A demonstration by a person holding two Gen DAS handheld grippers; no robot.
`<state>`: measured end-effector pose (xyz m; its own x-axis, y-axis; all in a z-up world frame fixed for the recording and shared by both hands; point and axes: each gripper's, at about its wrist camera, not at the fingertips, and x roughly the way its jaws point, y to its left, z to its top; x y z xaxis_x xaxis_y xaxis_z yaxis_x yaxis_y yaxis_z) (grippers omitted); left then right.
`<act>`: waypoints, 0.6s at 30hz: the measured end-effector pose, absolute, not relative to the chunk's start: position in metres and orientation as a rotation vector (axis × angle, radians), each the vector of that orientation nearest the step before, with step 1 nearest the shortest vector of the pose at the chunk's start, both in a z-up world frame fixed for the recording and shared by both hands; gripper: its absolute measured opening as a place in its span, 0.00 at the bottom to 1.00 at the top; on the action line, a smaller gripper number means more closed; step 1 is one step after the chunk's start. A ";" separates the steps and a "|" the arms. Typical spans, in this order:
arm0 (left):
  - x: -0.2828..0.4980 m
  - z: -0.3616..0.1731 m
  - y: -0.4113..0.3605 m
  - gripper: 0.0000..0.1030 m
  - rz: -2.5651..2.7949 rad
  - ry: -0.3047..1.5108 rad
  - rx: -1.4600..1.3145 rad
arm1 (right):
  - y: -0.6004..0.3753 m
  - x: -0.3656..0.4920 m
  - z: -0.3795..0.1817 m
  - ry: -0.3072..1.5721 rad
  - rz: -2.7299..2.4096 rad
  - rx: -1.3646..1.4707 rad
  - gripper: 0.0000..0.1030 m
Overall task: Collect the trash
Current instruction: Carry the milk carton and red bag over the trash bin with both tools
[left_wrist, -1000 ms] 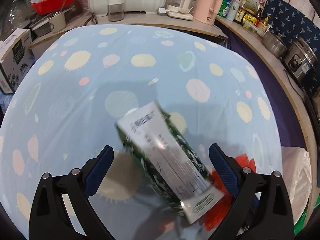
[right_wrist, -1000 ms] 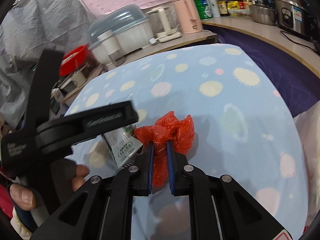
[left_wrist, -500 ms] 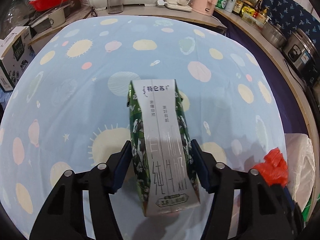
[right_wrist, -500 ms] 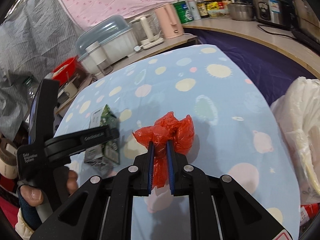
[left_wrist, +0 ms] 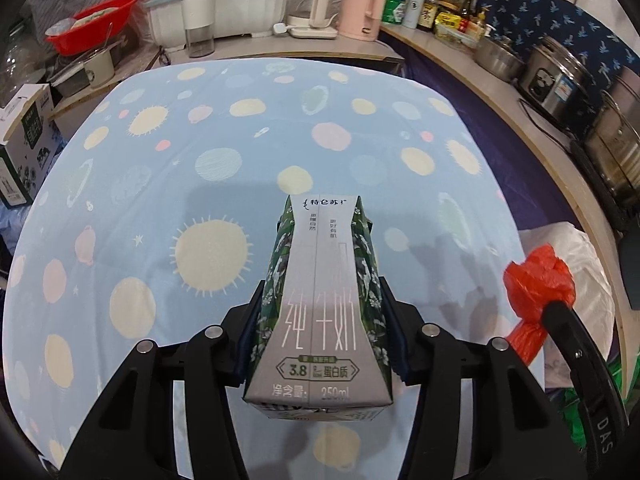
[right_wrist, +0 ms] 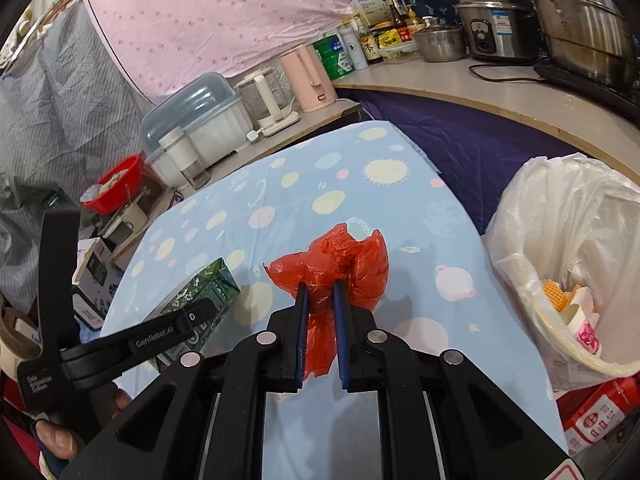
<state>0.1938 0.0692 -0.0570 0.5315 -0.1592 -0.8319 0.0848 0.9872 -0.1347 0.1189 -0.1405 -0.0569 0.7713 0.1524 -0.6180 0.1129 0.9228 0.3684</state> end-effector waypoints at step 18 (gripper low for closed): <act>0.116 -0.007 -0.016 0.47 -0.317 0.899 0.041 | -0.204 0.042 -0.024 0.554 -0.062 0.493 0.11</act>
<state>0.1163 -0.0163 -0.0073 0.5788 -0.2541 -0.7749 0.2882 0.9526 -0.0971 0.0423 -0.2040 -0.0240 0.8516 0.0738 -0.5189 0.1872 0.8819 0.4326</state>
